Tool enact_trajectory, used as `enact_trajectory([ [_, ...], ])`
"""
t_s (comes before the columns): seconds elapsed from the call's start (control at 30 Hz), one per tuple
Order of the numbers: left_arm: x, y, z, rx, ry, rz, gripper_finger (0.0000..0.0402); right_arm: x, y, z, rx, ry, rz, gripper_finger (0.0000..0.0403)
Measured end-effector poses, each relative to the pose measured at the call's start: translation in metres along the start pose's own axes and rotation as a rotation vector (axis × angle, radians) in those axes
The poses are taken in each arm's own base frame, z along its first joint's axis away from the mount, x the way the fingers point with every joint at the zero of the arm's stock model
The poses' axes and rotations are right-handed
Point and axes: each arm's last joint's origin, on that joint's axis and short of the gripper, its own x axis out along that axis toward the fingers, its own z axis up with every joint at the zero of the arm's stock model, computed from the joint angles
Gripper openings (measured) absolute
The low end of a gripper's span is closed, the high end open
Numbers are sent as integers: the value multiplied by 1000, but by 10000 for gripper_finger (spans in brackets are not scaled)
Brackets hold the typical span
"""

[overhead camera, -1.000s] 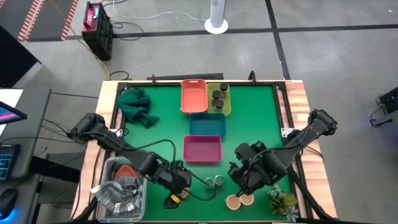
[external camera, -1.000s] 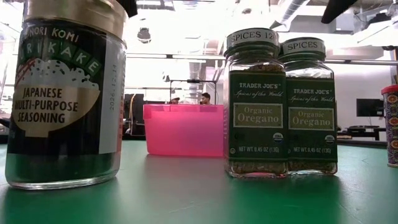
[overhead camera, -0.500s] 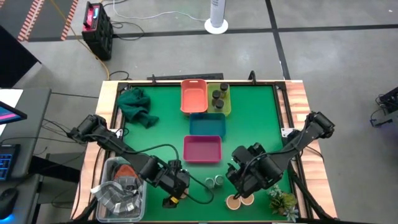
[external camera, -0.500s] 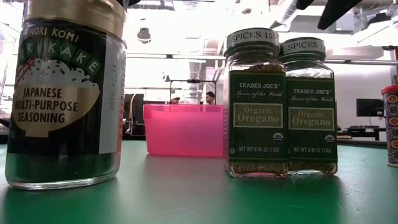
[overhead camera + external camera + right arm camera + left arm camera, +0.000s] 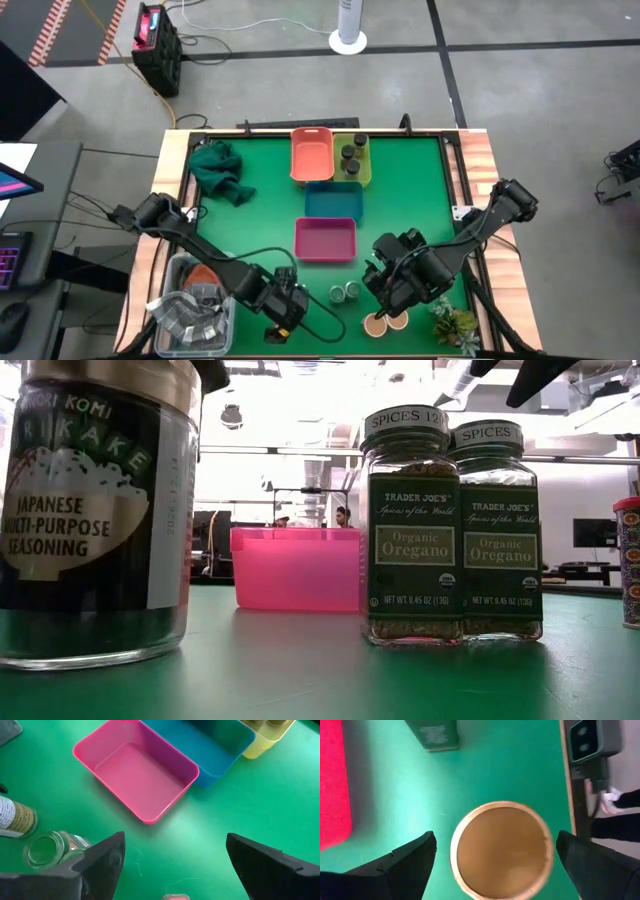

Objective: Sort spices by type
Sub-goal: Put the left gold seasoning bottle into the orange bin

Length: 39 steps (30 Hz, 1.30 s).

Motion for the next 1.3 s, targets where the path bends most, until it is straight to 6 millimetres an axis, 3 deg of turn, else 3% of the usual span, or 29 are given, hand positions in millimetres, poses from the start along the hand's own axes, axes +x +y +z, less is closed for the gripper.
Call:
enact_trajectory([
  [0.3, 1, 0, -1, -8, -5, 9, 380, 0, -1, 0, -4, 1, -8, 369],
  [0.63, 2, 3, 1, -24, -1, 0, 271, 0, -1, 0, -2, 1, -8, 369],
  [0.87, -4, 13, 7, -52, 40, -47, 270, 0, -1, 0, -3, 1, -8, 369],
  [1.1, -44, 35, 31, -14, 26, -38, 270, 0, -1, 0, -6, 2, -11, 369],
  [1.3, -84, 82, 49, -31, -22, 24, 270, 0, -1, 0, -4, 7, -9, 369],
])
